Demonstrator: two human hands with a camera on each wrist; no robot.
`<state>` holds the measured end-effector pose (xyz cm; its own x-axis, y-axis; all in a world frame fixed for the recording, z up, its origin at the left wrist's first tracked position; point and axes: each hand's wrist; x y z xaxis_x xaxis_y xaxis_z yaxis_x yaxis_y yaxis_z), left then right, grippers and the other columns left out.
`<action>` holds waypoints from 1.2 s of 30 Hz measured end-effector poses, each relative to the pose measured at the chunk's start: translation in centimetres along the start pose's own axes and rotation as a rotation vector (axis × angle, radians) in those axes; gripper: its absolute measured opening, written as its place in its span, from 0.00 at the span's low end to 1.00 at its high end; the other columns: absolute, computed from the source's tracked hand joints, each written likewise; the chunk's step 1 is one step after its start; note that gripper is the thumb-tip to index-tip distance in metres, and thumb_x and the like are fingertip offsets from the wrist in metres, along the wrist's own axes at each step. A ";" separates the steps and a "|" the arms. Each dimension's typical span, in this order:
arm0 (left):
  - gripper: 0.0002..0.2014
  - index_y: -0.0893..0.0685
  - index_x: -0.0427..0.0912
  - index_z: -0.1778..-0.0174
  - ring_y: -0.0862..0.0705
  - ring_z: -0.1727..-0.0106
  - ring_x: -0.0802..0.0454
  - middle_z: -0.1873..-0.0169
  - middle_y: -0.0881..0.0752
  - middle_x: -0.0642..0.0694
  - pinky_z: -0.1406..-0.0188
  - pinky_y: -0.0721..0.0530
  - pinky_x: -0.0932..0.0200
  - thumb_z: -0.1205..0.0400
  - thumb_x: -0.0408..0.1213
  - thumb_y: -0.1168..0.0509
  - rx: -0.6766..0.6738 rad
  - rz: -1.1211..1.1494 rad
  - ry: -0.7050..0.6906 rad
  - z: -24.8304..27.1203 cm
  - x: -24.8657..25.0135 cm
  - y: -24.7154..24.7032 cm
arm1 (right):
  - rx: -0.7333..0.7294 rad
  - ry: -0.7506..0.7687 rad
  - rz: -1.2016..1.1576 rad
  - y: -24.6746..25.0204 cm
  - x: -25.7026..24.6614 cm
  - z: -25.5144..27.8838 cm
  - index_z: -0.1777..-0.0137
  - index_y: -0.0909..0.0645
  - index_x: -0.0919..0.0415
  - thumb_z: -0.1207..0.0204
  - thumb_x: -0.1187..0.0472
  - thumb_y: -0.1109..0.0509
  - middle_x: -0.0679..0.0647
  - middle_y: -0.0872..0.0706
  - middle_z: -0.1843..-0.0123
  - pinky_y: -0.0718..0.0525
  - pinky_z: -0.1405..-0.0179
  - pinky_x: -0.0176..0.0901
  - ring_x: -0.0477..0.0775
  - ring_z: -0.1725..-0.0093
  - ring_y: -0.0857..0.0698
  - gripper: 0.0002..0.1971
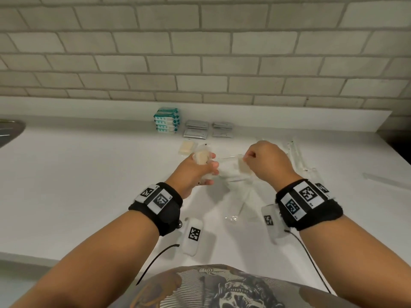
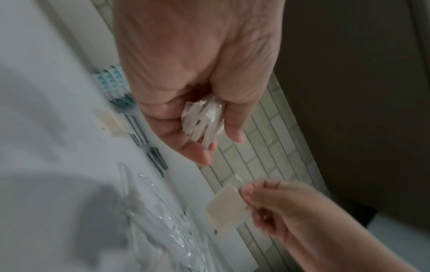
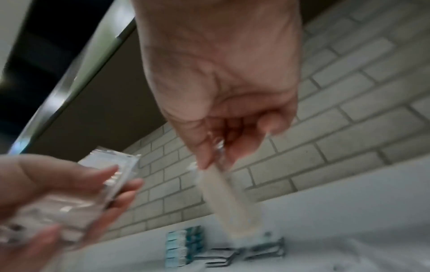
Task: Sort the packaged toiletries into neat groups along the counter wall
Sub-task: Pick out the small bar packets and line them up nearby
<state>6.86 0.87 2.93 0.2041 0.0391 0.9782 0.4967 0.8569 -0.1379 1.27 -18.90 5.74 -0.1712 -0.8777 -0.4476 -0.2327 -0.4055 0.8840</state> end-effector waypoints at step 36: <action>0.08 0.20 0.38 0.45 0.11 0.55 0.46 0.51 0.13 0.38 0.61 0.12 0.61 0.19 0.32 0.32 0.056 0.328 0.247 3.5 -1.0 9.6 | -0.113 0.206 -0.366 -6.9 -10.1 1.4 0.60 0.12 0.55 0.26 0.64 0.25 0.43 0.19 0.59 0.27 0.59 0.34 0.43 0.61 0.22 0.04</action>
<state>8.48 10.79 1.19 0.5432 0.1959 0.8164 0.3270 0.8463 -0.4206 3.25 -6.89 3.96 0.1008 -0.6989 -0.7081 -0.1345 -0.7148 0.6863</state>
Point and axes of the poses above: each hand's wrist, its own z-axis away from the middle knuckle, its own y-axis out of the back of the hand, x = y × z
